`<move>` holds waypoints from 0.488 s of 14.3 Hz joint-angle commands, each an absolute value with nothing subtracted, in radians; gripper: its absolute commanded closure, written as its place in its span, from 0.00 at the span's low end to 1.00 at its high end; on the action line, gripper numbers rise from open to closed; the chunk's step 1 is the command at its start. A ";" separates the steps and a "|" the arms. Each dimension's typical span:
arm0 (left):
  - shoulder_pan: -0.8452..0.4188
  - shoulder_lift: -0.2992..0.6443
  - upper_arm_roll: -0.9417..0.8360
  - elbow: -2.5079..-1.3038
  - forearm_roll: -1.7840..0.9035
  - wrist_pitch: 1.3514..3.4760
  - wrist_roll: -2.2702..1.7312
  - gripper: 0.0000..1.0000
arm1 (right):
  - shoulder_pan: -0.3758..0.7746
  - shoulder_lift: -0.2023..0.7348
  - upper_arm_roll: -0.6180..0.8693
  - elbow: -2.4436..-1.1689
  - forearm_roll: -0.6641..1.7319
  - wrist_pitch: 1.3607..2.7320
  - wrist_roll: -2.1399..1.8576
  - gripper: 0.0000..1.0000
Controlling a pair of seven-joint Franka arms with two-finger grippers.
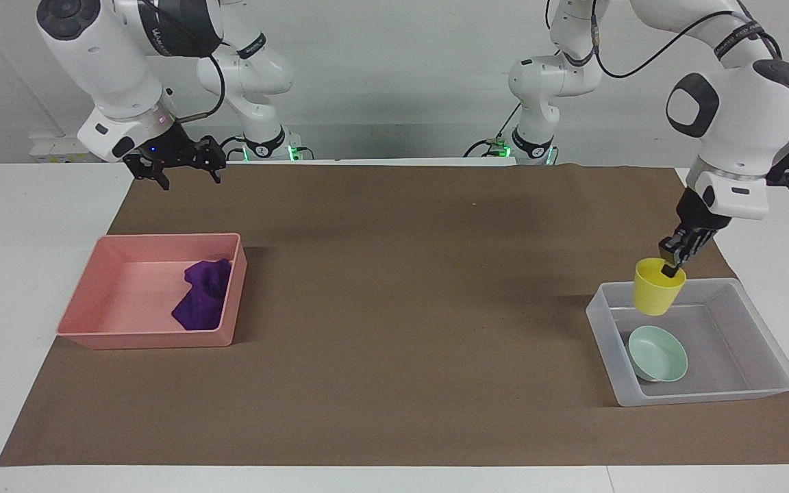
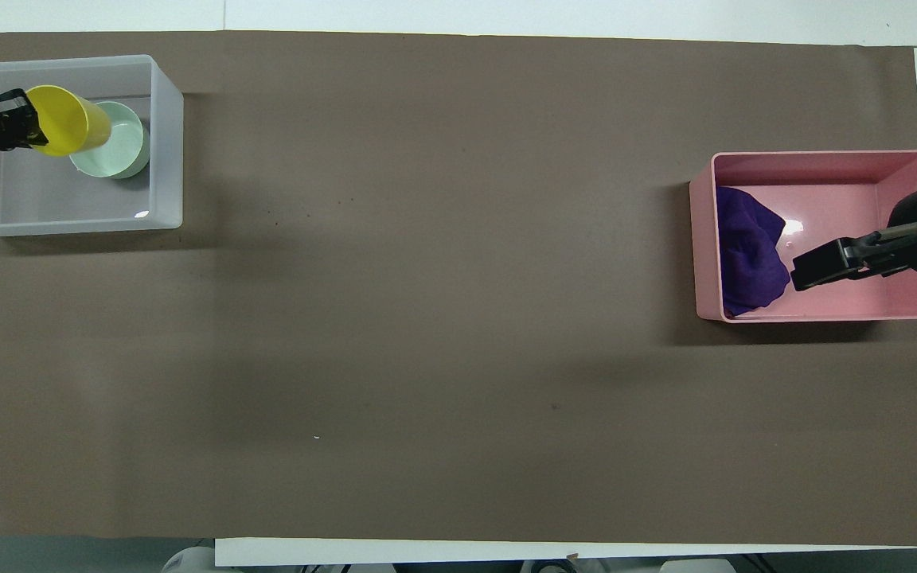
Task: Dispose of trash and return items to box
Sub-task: 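Carry the yellow cup into the clear box with the left gripper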
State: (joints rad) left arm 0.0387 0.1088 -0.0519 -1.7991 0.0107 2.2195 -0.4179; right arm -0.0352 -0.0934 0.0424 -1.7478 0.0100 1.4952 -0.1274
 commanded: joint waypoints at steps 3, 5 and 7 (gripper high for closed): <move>0.110 0.258 -0.064 -1.761 0.026 2.329 -0.416 1.00 | -0.048 -0.115 0.048 -1.772 0.000 1.519 -0.143 0.01; 0.110 0.271 -0.064 -1.778 0.026 2.303 -0.419 1.00 | -0.049 -0.115 0.048 -1.772 0.000 1.517 -0.144 0.01; 0.109 0.285 -0.064 -1.795 0.026 2.302 -0.419 1.00 | -0.048 -0.115 0.048 -1.772 0.000 1.519 -0.140 0.01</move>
